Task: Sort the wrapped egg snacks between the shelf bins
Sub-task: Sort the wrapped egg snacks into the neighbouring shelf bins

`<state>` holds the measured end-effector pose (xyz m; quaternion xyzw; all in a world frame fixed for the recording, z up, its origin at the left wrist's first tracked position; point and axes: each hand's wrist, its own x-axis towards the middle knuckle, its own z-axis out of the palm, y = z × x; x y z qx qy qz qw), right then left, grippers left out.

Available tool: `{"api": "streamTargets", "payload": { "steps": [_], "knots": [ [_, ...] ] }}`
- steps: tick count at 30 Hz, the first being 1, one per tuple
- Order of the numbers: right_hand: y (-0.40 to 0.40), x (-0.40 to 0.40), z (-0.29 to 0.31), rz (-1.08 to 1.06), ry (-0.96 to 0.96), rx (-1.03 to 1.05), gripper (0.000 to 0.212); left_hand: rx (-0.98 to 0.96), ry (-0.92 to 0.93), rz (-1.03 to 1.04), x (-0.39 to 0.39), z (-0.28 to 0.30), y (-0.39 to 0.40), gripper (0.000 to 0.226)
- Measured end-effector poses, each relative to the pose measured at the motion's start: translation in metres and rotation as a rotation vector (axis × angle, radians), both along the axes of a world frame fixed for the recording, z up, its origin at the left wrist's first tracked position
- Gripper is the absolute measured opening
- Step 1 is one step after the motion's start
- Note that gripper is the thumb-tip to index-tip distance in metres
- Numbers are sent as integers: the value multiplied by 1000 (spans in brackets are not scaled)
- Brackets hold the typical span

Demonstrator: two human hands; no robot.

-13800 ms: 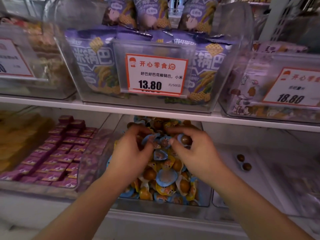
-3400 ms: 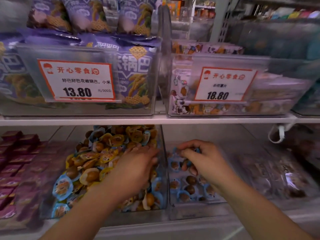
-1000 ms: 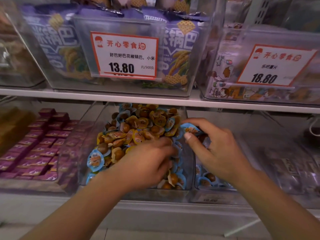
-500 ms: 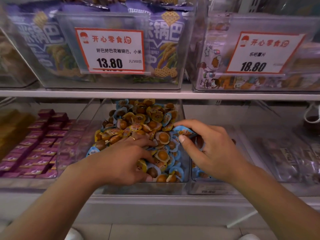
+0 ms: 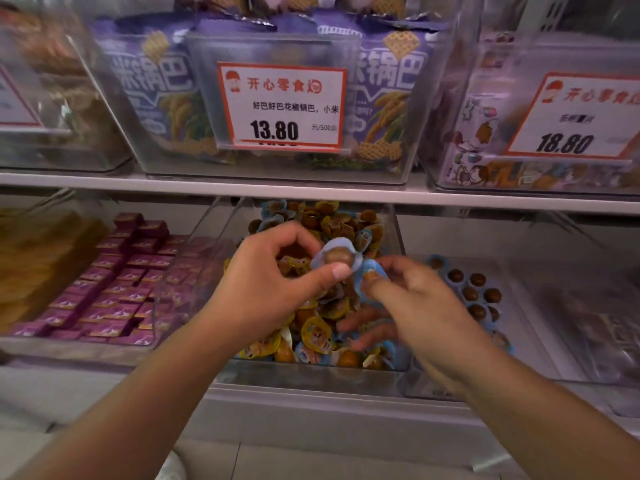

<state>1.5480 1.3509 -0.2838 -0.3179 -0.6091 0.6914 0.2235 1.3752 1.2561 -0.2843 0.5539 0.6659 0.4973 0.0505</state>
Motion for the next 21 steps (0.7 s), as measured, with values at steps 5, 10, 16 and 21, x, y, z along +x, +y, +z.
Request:
{"api": "streamTargets", "payload": {
  "steps": [5, 10, 16, 21],
  "knots": [
    [-12, -13, 2, 155, 211, -391, 28, -74, 306, -114, 9, -9, -5, 31],
    [-5, -24, -12, 100, -28, 62, 17, -203, 254, -126, -9, -10, -20, 32],
    [-3, -27, -19, 533, -402, 624, 25, -352, 327, -93, -45, -9, -42, 10],
    [3, -35, -23, 338, -571, 981, 20, -426, 555, -17, -52, -3, -57, 16]
  ]
}}
